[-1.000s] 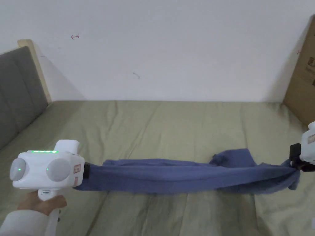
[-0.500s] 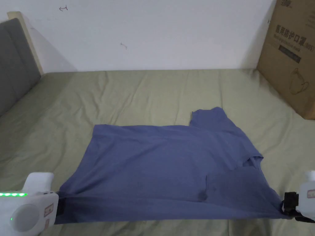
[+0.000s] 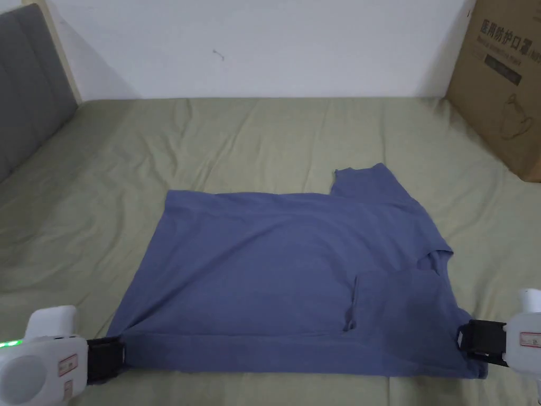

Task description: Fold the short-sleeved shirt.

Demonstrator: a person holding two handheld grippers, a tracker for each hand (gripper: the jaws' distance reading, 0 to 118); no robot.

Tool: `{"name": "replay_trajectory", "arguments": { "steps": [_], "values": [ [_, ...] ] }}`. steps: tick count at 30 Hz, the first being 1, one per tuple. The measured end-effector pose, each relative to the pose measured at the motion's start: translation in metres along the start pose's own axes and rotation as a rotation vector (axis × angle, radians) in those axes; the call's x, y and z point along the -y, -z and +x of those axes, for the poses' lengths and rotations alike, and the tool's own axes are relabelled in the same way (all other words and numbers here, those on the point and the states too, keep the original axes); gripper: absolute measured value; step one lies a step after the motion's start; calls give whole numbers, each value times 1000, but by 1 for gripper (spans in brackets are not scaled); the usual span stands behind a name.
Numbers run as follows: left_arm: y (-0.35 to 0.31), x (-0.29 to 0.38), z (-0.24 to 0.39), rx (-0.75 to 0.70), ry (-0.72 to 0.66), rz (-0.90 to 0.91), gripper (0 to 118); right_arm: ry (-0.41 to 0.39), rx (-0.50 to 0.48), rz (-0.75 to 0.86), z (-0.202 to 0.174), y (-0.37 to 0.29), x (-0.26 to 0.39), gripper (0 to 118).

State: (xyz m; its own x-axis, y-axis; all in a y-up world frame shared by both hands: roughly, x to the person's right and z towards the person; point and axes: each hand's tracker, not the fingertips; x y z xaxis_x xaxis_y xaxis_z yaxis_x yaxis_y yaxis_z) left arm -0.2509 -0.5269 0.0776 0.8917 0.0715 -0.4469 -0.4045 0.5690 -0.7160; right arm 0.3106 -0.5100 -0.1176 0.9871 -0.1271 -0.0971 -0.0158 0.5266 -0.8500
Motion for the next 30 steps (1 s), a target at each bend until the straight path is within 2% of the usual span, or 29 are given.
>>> {"name": "replay_trajectory", "arguments": {
  "steps": [2, 3, 4, 5, 6, 7, 10, 12, 14, 15, 18, 19, 20, 25, 26, 27, 28, 30],
  "values": [
    [-18, 6, -4, 12, -29, 16, 85, -14, -31, 65, -2, -19, 9, 80],
    [-26, 11, -5, 20, -42, 30, 77, -19, -30, 84, -4, -27, 15, 79],
    [-31, 16, -5, 27, -49, 43, 55, -29, -28, 84, -6, -32, 21, 72],
    [-37, 23, -4, 21, -49, 55, 34, -46, -36, 86, -9, -35, 28, 54],
    [-36, 30, -1, -7, -57, 63, 14, -60, -40, 79, -13, -39, 36, 29],
    [-32, 36, 0, -62, -61, 42, 6, -74, -33, 59, -15, -37, 43, 7],
    [-27, 49, 0, -47, -70, 24, 1, -74, -24, -1, -21, -30, 64, 1],
    [-31, 51, 1, -27, -101, 49, 1, -40, -32, -13, -20, -26, 74, 1],
    [-28, 47, 1, -40, -82, 55, 2, -29, -45, -39, -16, -22, 78, 1],
    [-27, 43, 1, -52, -74, 68, 7, -21, -37, -40, -15, -20, 78, 1],
    [-19, 26, 0, -41, -72, 62, 57, -23, -28, -52, -12, -17, 74, 1],
    [-13, 20, 0, -25, -82, 52, 70, -23, -25, -52, -12, -17, 73, 1],
    [-4, 14, -1, -3, -89, 52, 70, -23, -24, -54, -12, -16, 72, 1],
    [38, -6, 1, -38, -94, 9, 67, -19, -26, -74, -15, -11, 71, 1],
    [42, -6, 1, -24, -104, 12, 60, -23, -23, -81, -16, -9, 72, 1],
    [46, -5, 2, -8, -101, 10, 41, -26, -20, -86, -17, -8, 72, 1],
    [52, -5, 4, 6, -105, -17, 2, -26, -14, -93, -18, -6, 73, 1],
    [55, -2, 8, 13, -98, -29, 2, -29, -14, -106, -18, -4, 73, 1]
  ]
}}
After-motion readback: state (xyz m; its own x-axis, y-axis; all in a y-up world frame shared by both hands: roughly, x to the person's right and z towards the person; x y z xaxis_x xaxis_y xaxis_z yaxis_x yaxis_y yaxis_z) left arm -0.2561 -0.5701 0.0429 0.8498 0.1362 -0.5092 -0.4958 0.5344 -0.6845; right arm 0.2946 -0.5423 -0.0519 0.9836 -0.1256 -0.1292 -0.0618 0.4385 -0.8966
